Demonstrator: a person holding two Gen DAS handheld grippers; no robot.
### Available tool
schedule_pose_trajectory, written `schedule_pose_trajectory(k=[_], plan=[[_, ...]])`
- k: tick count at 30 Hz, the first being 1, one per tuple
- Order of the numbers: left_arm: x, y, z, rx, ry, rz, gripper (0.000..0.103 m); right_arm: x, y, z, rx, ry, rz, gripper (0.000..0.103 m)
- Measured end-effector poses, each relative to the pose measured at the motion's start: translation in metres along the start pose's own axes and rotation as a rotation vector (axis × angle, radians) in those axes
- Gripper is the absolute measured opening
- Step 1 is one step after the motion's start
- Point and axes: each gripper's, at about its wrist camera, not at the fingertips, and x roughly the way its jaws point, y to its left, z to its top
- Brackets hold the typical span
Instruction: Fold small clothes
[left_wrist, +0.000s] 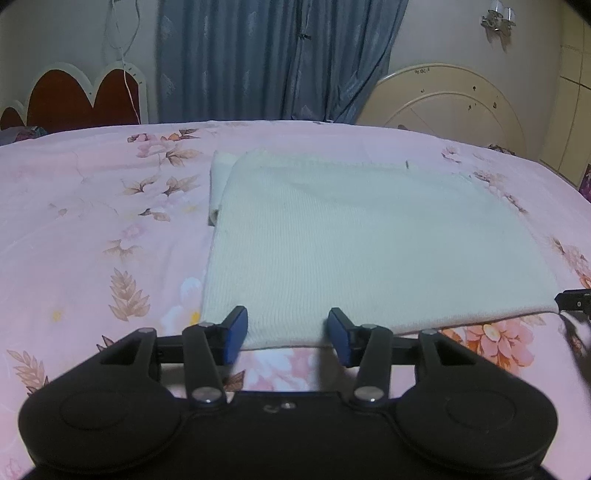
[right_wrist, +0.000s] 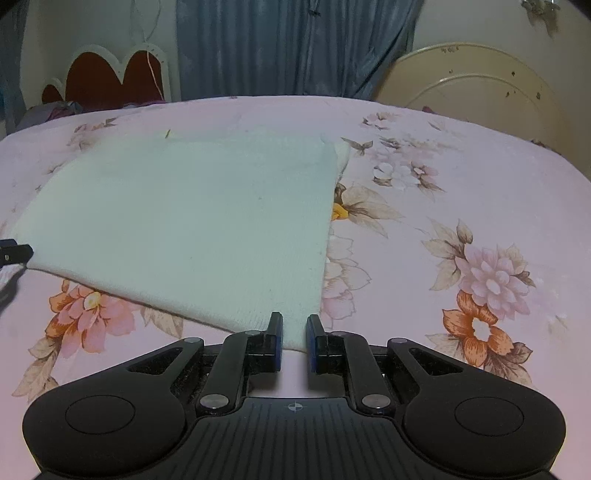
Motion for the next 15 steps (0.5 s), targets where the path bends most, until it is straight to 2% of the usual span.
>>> schedule_pose_trajectory(k=[3, 5, 6, 7, 8, 10, 13, 15], plan=[[-0.004, 0.003, 0.003, -0.017, 0.007, 0.007, 0.05, 0.0, 0.001, 0.0, -0.007, 0.004, -0.002, 0.012], [-0.019, 0.0, 0.003, -0.005, -0.052, 0.117, 0.069, -0.003, 0.0, 0.003, -0.005, 0.015, -0.006, 0.012], [-0.029, 0.001, 0.002, -0.012, -0.092, 0.159, 0.092, -0.007, -0.001, 0.005, 0.004, 0.011, -0.005, 0.012], [-0.039, 0.003, -0.001, -0.053, -0.127, 0.162, 0.088, -0.013, -0.002, 0.005, 0.016, -0.006, 0.004, 0.012], [-0.048, 0.01, -0.004, -0.125, -0.145, 0.111, 0.082, -0.018, -0.002, 0.006, 0.026, -0.018, 0.011, 0.012], [-0.053, 0.019, -0.009, -0.234, -0.119, 0.038, 0.066, -0.026, -0.001, 0.006, 0.041, -0.035, 0.025, 0.012], [-0.044, 0.033, -0.021, -0.449, -0.065, -0.064, 0.056, -0.033, 0.003, 0.008, 0.064, -0.046, 0.058, 0.013], [-0.032, 0.044, -0.029, -0.617, -0.035, -0.12, 0.054, -0.033, 0.009, 0.012, 0.069, -0.04, 0.08, 0.013]])
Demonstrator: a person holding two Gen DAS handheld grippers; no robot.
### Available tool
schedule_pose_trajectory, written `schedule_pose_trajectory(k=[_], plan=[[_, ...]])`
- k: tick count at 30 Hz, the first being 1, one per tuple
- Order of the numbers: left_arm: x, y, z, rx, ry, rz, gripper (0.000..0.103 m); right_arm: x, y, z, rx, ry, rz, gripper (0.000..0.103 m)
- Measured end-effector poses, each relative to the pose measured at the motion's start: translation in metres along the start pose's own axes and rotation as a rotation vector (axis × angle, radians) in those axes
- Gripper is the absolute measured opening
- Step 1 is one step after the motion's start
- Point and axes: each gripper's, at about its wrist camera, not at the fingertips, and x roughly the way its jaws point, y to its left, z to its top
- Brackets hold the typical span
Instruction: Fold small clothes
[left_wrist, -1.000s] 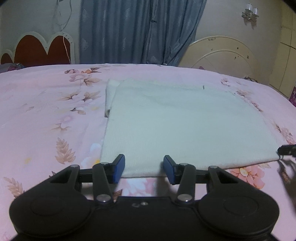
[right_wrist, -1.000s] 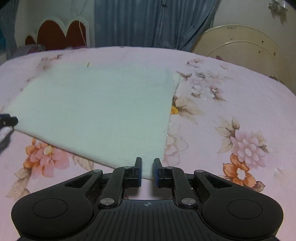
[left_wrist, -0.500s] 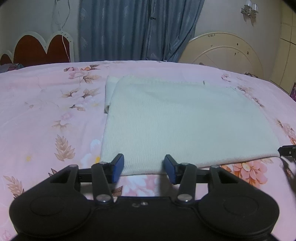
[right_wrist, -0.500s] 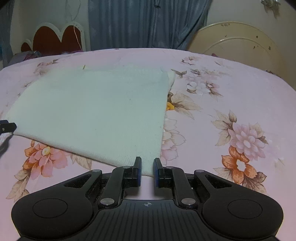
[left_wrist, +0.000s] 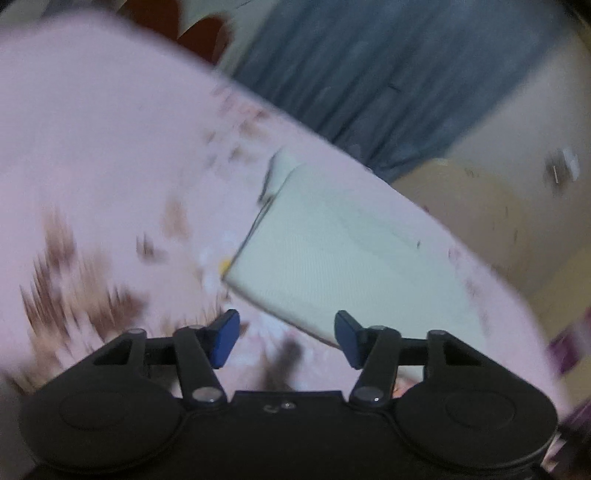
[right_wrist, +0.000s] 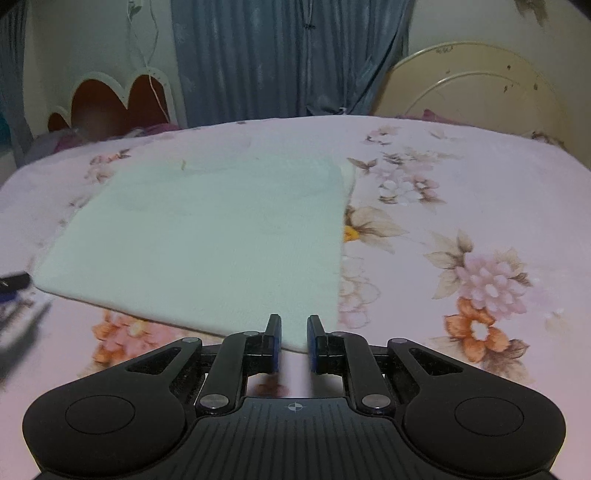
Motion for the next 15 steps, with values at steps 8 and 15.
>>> schedule_pose_trajectory(k=[8, 15], plan=[[0.036, 0.022, 0.01, -0.278, -0.049, -0.108, 0.047, 0.022, 0.027, 0.034, 0.038, -0.036, 0.099, 0.012], [0.059, 0.019, 0.015, -0.292, -0.088, -0.12, 0.029, 0.08, 0.069, 0.073, -0.009, -0.011, 0.142, 0.012]])
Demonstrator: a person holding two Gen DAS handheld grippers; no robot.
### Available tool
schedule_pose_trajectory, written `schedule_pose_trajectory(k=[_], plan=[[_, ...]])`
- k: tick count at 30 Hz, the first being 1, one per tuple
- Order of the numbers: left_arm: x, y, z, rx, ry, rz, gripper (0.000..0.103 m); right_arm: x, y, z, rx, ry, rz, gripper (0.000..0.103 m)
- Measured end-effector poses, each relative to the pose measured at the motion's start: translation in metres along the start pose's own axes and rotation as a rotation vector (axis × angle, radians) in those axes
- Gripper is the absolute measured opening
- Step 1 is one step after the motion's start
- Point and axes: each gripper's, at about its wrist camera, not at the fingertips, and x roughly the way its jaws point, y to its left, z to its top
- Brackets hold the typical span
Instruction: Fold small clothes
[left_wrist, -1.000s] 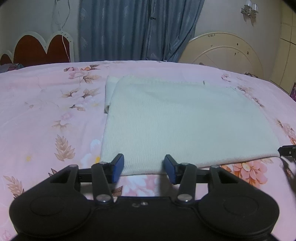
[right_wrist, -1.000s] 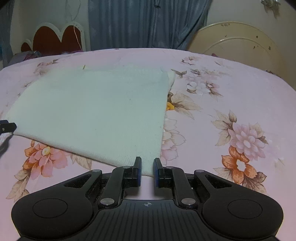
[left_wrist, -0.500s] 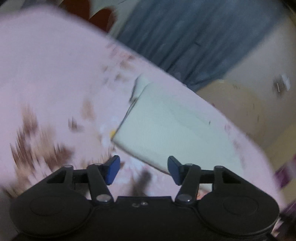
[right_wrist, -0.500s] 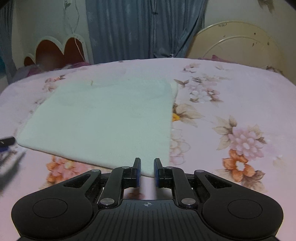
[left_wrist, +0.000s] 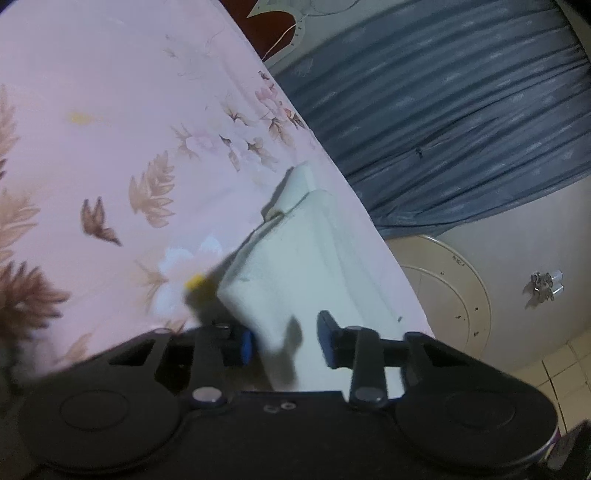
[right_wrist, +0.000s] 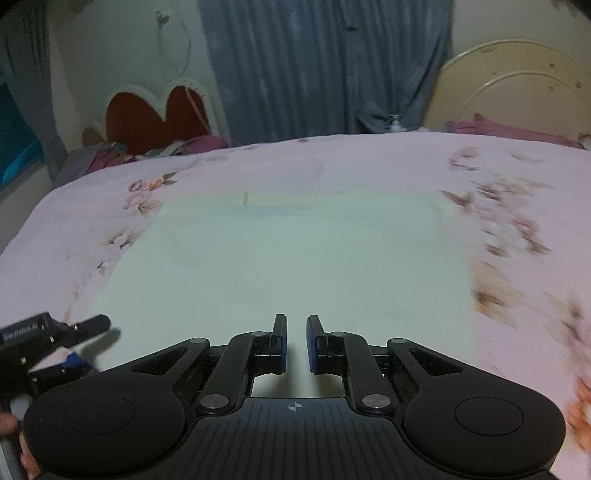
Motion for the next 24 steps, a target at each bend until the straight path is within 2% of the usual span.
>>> schedule_pose_trajectory(k=[2, 3, 5, 8, 10, 12, 14, 15, 16, 17, 18, 20, 22, 24], plan=[[0.008, 0.001, 0.005, -0.008, 0.012, -0.003, 0.019, 0.015, 0.007, 0.008, 0.005, 0.003, 0.008, 0.012], [0.01, 0.003, 0.008, -0.015, 0.025, -0.002, 0.008, 0.021, 0.01, 0.012, 0.007, 0.002, 0.011, 0.012], [0.011, 0.006, 0.012, -0.022, 0.039, -0.019, 0.008, 0.029, 0.013, 0.017, 0.01, -0.007, 0.02, 0.012], [0.005, 0.004, 0.014, 0.027, 0.034, -0.05, 0.01, 0.042, 0.016, 0.017, 0.0, 0.013, 0.032, 0.012], [0.001, 0.005, 0.015, 0.029, 0.008, -0.027, 0.025, 0.061, 0.017, 0.011, -0.027, 0.081, -0.001, 0.012], [0.002, 0.007, 0.018, 0.001, 0.007, -0.033, 0.025, 0.064, 0.013, 0.008, -0.005, 0.08, -0.004, 0.011], [0.004, 0.005, 0.02, 0.013, 0.014, -0.016, 0.023, 0.056, 0.016, 0.011, -0.002, 0.046, 0.0, 0.01], [0.005, 0.004, 0.02, 0.019, 0.016, 0.0, 0.02, 0.052, 0.016, 0.012, -0.01, 0.024, 0.009, 0.01], [0.007, 0.003, 0.02, 0.021, 0.018, 0.018, 0.012, 0.053, 0.016, 0.011, -0.016, 0.021, 0.014, 0.01], [0.009, 0.001, 0.021, 0.03, 0.027, 0.033, 0.009, 0.061, 0.015, 0.011, -0.014, 0.058, 0.004, 0.01], [0.011, -0.003, 0.022, 0.058, 0.037, 0.053, 0.007, 0.068, 0.012, 0.008, -0.005, 0.095, 0.003, 0.01], [0.01, -0.019, 0.024, 0.149, 0.032, 0.076, 0.007, 0.067, 0.011, 0.008, -0.022, 0.091, 0.012, 0.01], [0.008, -0.041, 0.024, 0.234, 0.031, 0.046, 0.007, 0.065, 0.008, 0.01, -0.02, 0.091, 0.023, 0.01], [0.004, -0.073, 0.02, 0.355, 0.035, 0.016, 0.007, 0.053, -0.004, 0.011, 0.047, 0.045, 0.048, 0.011]])
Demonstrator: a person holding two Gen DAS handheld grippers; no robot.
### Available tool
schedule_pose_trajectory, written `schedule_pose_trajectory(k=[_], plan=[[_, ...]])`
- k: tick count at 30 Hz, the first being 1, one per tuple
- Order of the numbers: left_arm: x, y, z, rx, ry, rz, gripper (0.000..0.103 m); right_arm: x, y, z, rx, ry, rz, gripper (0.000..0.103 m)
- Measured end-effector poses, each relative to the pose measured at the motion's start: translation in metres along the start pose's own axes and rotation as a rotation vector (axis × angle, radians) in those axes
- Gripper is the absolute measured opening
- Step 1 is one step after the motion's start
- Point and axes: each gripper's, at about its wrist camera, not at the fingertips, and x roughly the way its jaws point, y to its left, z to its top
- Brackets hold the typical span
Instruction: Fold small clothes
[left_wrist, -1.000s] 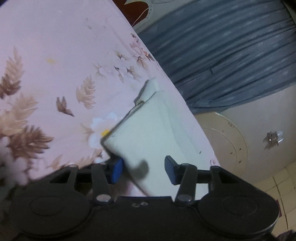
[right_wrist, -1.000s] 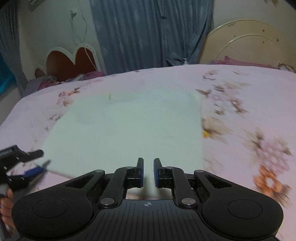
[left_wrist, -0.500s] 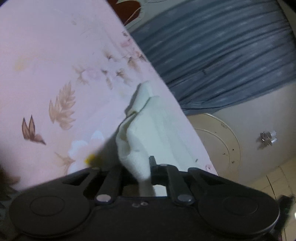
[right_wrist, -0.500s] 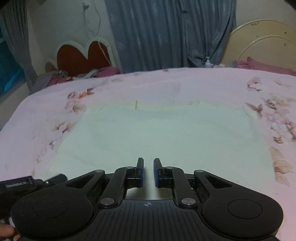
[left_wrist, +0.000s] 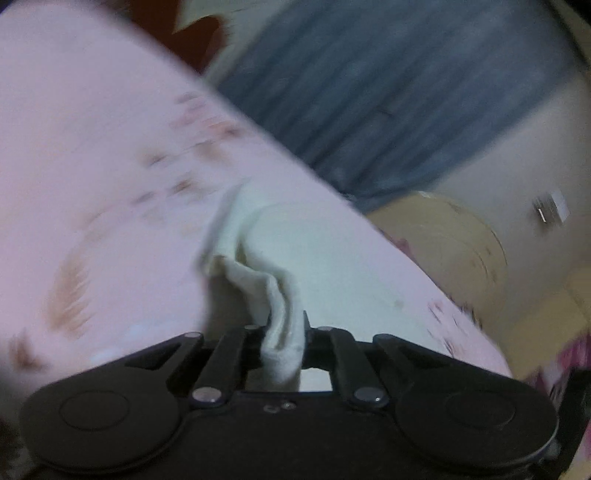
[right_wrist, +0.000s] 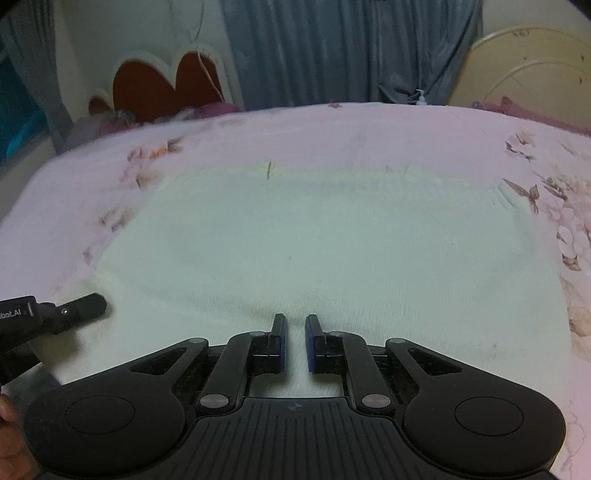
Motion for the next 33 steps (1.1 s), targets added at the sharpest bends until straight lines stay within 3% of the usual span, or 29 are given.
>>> schedule_pose_trajectory(k=[5, 10, 12, 14, 15, 16, 17, 18, 19, 21, 22, 25, 28, 33], plan=[[0.0, -0.082, -0.001, 0.231, 0.046, -0.096, 0.007, -0.048, -0.061, 0.004, 0.203, -0.15, -0.015, 0.011], [0.016, -0.156, -0.029, 0.363, 0.142, -0.178, 0.007, -0.099, -0.132, 0.012, 0.341, -0.242, -0.026, 0.011], [0.032, -0.182, -0.046, 0.396, 0.214, -0.213, 0.008, -0.117, -0.158, 0.012, 0.381, -0.262, -0.023, 0.011], [0.054, -0.205, -0.069, 0.431, 0.344, -0.259, 0.029, -0.124, -0.178, 0.011, 0.409, -0.248, 0.017, 0.011], [0.061, -0.216, -0.081, 0.453, 0.405, -0.272, 0.045, -0.125, -0.188, 0.01, 0.418, -0.225, 0.02, 0.012], [0.061, -0.222, -0.087, 0.475, 0.414, -0.265, 0.053, -0.126, -0.195, 0.009, 0.423, -0.209, 0.003, 0.03], [0.056, -0.223, -0.087, 0.486, 0.388, -0.266, 0.053, -0.13, -0.201, 0.007, 0.422, -0.219, -0.007, 0.069], [0.05, -0.219, -0.082, 0.474, 0.361, -0.271, 0.051, -0.135, -0.204, 0.005, 0.408, -0.244, 0.016, 0.074], [0.046, -0.212, -0.075, 0.444, 0.344, -0.267, 0.048, -0.14, -0.206, 0.003, 0.402, -0.243, 0.046, 0.073], [0.042, -0.188, -0.052, 0.394, 0.276, -0.214, 0.045, -0.137, -0.207, 0.002, 0.393, -0.216, 0.093, 0.062], [0.043, -0.177, -0.042, 0.399, 0.242, -0.166, 0.042, -0.133, -0.207, 0.003, 0.391, -0.199, 0.114, 0.048], [0.061, -0.149, -0.018, 0.362, 0.211, -0.084, 0.03, -0.11, -0.196, 0.003, 0.369, -0.134, 0.171, 0.047], [0.081, -0.132, -0.01, 0.358, 0.247, -0.058, 0.025, -0.085, -0.183, -0.002, 0.35, -0.058, 0.204, 0.047], [0.099, -0.121, -0.032, 0.412, 0.313, -0.037, 0.022, -0.052, -0.176, -0.003, 0.33, 0.011, 0.188, 0.047]])
